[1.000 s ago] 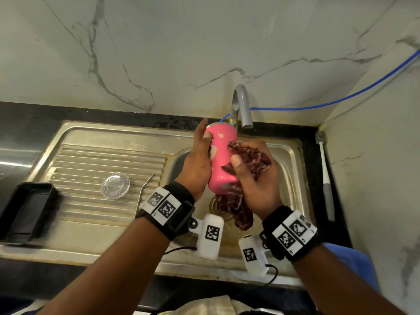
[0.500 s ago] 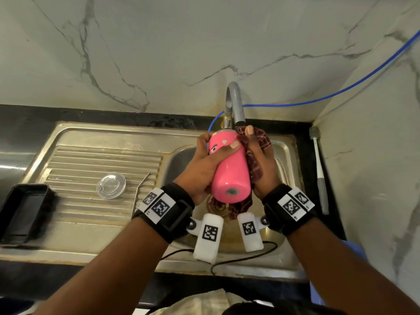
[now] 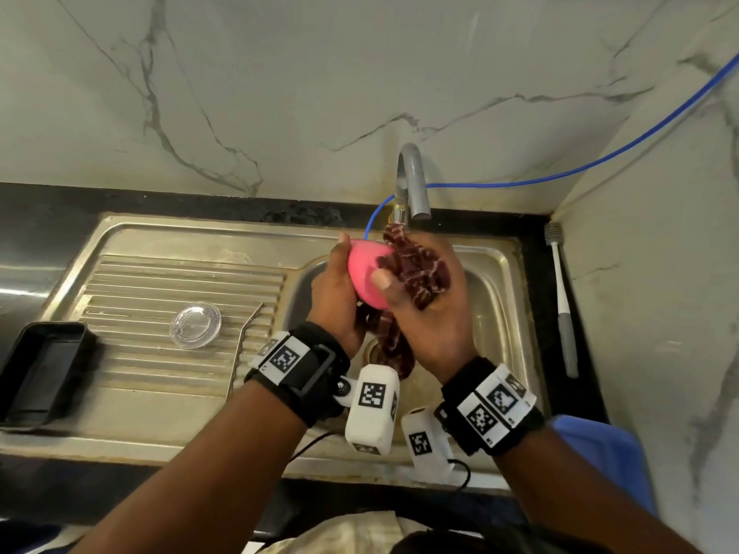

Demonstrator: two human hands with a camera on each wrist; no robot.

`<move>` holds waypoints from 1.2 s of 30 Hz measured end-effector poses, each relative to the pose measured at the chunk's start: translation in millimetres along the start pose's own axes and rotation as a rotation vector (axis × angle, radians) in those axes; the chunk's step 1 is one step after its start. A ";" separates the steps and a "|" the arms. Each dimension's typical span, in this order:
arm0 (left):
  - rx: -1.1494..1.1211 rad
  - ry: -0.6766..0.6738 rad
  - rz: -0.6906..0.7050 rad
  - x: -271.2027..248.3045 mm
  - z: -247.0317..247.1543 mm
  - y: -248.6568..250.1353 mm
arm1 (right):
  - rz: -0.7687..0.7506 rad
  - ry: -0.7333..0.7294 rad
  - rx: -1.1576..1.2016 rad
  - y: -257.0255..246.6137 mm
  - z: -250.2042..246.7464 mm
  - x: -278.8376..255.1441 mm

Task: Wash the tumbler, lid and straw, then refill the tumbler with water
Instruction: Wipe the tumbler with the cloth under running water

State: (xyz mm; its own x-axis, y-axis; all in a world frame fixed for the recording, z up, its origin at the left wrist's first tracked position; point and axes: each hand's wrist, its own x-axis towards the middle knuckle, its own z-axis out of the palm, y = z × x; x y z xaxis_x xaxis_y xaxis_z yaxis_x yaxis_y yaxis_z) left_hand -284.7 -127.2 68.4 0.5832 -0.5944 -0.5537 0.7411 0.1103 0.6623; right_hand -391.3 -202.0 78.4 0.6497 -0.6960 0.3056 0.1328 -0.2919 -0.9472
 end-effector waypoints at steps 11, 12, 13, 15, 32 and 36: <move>0.033 -0.059 -0.068 -7.4 0.6 0.7 | -0.654 -0.105 -0.755 17.3 -23.5 12.4; 0.017 -0.079 -0.076 -5.8 0.3 2.9 | -0.653 -0.110 -0.733 19.0 -25.3 14.5; 0.019 -0.056 -0.063 -2.5 -0.3 4.6 | -0.613 -0.110 -0.691 19.8 -26.6 16.4; 0.023 0.037 0.004 3.6 -1.5 7.3 | -0.448 -0.078 -0.574 20.3 -25.9 18.4; 0.624 0.005 0.779 4.0 0.6 5.6 | 1.004 0.008 0.672 50.5 -17.3 22.3; 0.887 0.013 0.943 7.5 -5.8 1.3 | 1.025 -0.046 0.661 51.4 -13.3 18.8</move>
State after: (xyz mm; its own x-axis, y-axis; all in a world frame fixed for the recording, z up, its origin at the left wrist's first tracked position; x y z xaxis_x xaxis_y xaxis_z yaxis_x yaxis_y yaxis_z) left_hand -277.4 -126.9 62.2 0.7636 -0.5687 0.3059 -0.4250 -0.0858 0.9011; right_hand -382.2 -238.8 36.8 0.7013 -0.3802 -0.6030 -0.1102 0.7779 -0.6186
